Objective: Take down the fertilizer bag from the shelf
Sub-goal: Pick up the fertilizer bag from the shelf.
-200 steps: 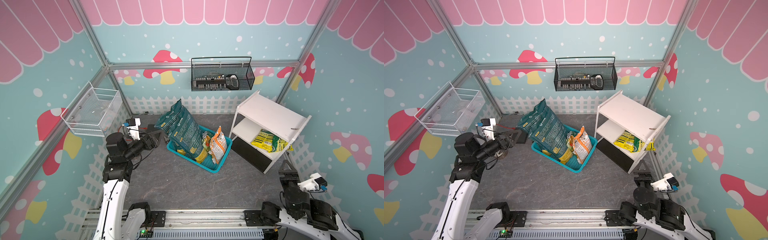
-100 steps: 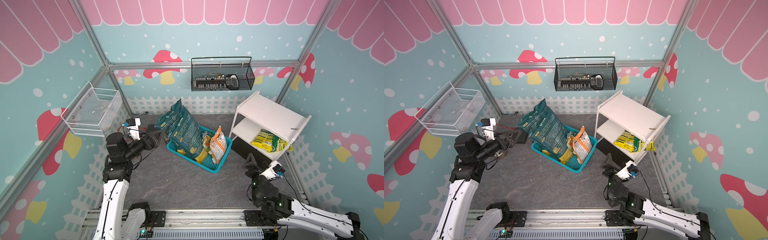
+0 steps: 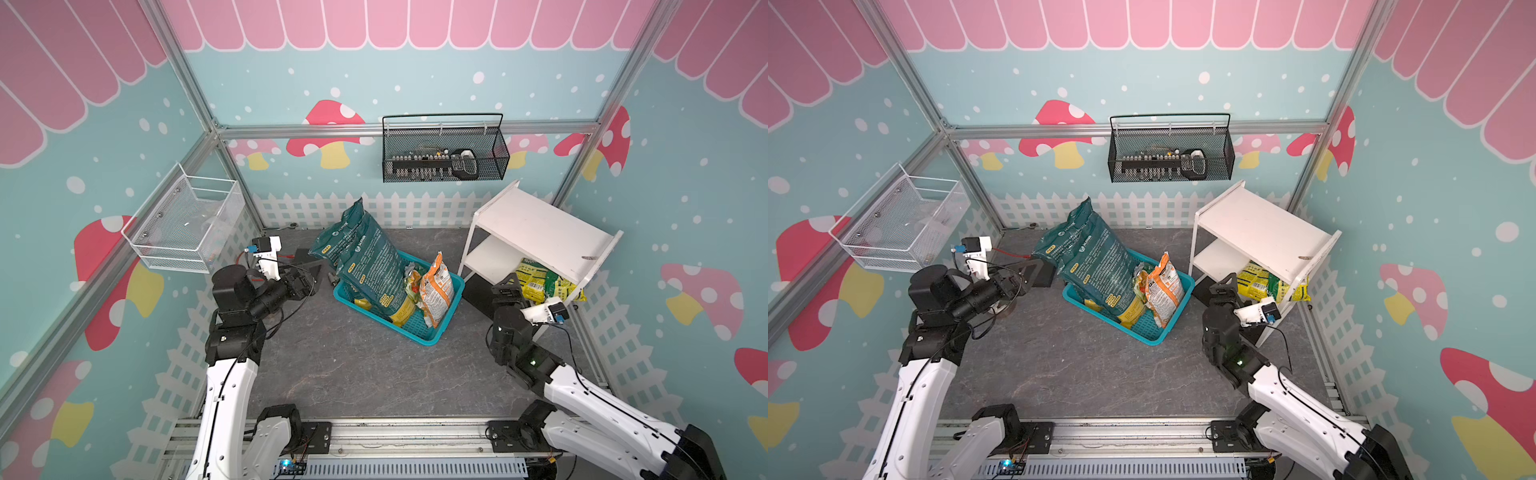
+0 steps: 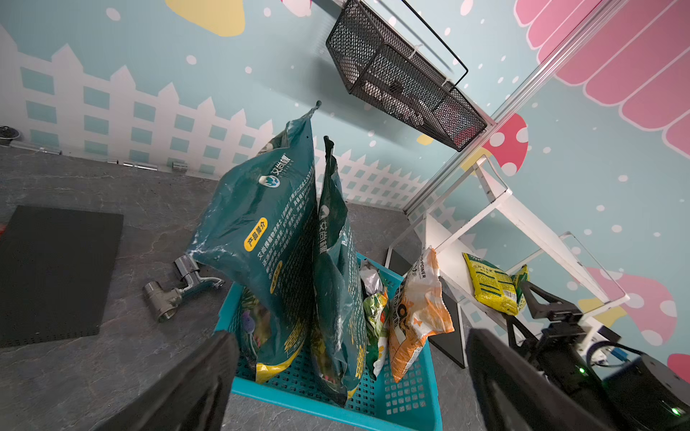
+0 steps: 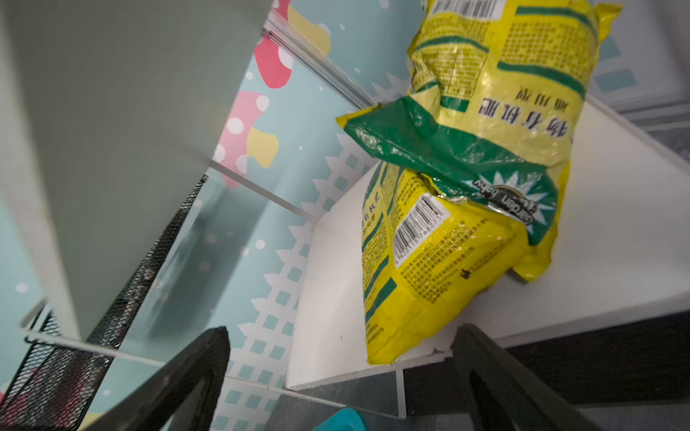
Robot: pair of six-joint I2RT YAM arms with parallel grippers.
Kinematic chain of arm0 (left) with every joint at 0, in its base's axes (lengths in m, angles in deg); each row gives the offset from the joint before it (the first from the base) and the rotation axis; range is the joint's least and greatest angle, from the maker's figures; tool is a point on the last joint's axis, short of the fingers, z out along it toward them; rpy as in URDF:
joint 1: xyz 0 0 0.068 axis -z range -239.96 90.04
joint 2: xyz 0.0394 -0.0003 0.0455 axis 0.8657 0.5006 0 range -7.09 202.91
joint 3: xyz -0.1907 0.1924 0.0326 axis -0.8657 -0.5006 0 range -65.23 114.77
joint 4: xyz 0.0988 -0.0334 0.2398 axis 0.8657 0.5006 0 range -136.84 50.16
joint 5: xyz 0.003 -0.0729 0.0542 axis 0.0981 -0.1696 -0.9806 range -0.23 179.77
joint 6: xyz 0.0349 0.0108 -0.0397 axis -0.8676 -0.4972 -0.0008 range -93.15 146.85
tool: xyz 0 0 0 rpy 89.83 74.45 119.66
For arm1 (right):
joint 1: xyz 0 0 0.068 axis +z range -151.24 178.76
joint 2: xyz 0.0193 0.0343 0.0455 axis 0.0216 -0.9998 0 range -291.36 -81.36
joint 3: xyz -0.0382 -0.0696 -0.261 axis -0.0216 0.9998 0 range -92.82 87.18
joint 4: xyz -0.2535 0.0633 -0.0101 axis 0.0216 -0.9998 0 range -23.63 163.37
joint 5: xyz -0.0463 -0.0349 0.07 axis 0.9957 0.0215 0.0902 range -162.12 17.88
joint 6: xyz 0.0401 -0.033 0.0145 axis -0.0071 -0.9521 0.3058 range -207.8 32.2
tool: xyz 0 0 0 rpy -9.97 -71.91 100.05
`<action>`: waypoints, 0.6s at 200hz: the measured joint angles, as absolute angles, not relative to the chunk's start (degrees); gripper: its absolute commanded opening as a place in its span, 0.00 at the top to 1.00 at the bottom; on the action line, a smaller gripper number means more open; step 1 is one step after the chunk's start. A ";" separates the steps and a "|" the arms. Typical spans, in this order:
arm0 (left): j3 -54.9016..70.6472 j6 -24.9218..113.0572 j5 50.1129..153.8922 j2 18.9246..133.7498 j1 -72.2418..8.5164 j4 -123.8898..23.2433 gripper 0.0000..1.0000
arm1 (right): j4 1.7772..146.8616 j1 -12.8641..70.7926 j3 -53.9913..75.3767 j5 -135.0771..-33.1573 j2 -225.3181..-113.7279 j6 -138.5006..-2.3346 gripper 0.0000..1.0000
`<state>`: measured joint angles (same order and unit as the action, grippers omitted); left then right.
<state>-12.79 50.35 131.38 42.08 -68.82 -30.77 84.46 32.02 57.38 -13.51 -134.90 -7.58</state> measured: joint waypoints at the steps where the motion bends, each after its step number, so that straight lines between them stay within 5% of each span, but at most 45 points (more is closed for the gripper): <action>1: -12.79 50.38 131.38 42.08 -68.82 -30.77 0.01 | 84.33 31.82 57.34 -13.92 -135.09 -7.18 0.01; 120: -12.79 50.35 131.36 42.08 -68.82 -30.77 0.00 | 74.87 27.82 51.48 -18.34 -139.12 5.10 0.09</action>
<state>-12.79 50.35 131.36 42.08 -68.82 -30.77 74.87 27.82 51.48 -18.34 -139.12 5.10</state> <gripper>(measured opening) 0.994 0.908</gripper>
